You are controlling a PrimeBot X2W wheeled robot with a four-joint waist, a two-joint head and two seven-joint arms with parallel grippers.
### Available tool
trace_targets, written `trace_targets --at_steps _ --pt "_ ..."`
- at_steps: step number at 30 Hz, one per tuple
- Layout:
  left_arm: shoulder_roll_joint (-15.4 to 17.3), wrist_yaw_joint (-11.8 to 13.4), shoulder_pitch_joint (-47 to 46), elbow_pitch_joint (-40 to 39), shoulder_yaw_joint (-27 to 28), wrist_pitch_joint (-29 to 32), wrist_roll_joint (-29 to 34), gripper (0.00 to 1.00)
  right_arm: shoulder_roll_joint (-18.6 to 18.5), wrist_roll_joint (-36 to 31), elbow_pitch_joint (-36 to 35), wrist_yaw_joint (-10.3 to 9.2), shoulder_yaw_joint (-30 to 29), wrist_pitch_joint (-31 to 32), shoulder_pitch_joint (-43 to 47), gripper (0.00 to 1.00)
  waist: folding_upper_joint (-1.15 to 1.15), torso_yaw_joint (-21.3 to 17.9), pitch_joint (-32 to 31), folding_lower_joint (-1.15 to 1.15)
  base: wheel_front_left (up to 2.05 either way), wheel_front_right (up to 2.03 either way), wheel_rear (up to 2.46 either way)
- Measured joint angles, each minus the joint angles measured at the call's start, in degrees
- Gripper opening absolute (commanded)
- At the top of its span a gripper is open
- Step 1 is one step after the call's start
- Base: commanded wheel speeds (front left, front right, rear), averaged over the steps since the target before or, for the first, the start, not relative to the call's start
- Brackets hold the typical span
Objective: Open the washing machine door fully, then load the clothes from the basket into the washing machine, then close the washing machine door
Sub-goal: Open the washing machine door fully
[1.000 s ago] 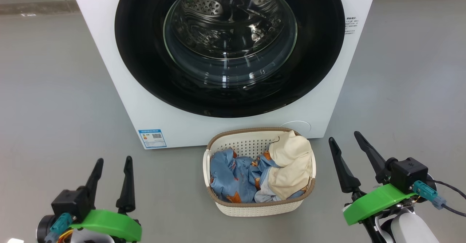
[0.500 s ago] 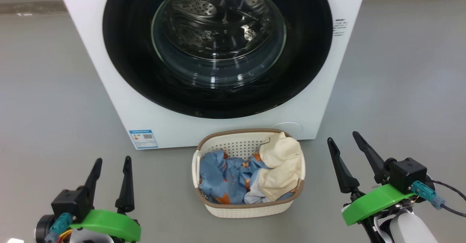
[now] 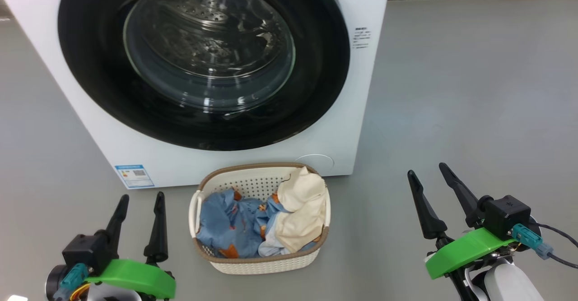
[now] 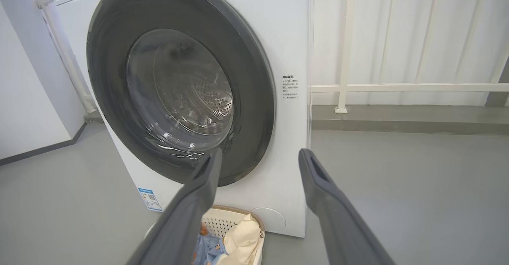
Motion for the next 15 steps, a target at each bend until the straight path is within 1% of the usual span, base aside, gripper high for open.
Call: trace_targets --at_steps 3,6,15 --pt "0.0 0.0 0.0 0.1 0.0 0.0 -0.2 1.00 0.0 0.0 0.0 0.00 -0.1 0.0 0.0 1.00 0.00 -0.2 0.1 0.00 0.55 0.55 -1.11" --pt "0.0 -0.1 0.0 0.2 -0.1 0.0 -0.2 1.00 -0.1 0.0 0.0 0.00 -0.2 0.0 0.0 1.00 0.00 -0.3 0.3 0.00 0.27 0.27 -0.53" --pt "0.3 -0.1 0.0 0.2 0.0 0.0 -0.1 1.00 0.1 0.0 0.1 0.00 -0.5 0.0 0.0 1.00 0.00 -0.3 1.1 0.00 0.01 0.01 -0.02"
